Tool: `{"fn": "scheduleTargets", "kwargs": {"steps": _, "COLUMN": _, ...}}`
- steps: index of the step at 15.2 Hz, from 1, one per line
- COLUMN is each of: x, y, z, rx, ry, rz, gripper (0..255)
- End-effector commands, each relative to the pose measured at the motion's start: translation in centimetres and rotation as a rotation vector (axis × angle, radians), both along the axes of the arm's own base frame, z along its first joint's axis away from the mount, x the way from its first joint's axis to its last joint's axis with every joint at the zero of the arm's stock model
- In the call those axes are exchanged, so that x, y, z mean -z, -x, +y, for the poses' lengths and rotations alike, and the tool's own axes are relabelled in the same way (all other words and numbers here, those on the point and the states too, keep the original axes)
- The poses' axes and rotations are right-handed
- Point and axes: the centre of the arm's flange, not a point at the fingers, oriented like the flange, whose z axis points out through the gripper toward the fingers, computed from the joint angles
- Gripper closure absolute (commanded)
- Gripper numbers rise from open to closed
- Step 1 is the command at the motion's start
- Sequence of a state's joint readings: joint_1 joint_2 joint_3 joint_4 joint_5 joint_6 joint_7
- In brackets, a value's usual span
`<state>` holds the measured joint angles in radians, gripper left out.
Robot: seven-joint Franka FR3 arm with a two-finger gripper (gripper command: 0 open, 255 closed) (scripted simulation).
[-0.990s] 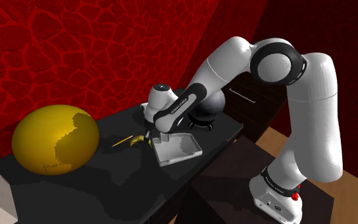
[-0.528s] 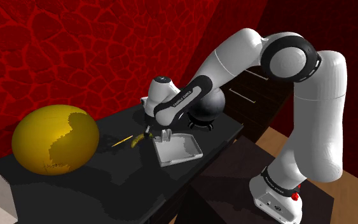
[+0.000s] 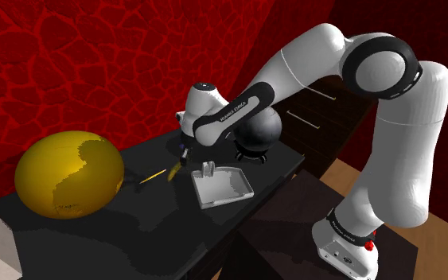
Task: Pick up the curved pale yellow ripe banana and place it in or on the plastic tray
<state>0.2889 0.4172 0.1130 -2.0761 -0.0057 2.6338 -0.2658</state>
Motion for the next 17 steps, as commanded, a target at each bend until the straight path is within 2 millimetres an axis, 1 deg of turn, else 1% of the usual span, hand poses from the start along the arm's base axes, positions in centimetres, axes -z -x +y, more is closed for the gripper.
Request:
{"fn": "scheduleTargets", "kwargs": {"steps": 1, "x": -1.0, "y": 0.1, "z": 0.0, "rx": 0.000, "ry": 0.000, "rz": 0.000, "gripper": 255}}
{"fn": "scheduleTargets", "kwargs": {"steps": 8, "x": -4.7, "y": 0.1, "z": 0.0, "rx": 0.000, "ry": 0.000, "rz": 0.000, "gripper": 255}}
{"fn": "scheduleTargets", "kwargs": {"steps": 9, "x": -4.9, "y": 0.1, "z": 0.0, "rx": 0.000, "ry": 0.000, "rz": 0.000, "gripper": 255}}
{"fn": "scheduleTargets", "kwargs": {"steps": 17, "x": -5.5, "y": 7.3, "z": -7.7, "rx": 0.000, "ry": 0.000, "rz": 0.000, "gripper": 255}}
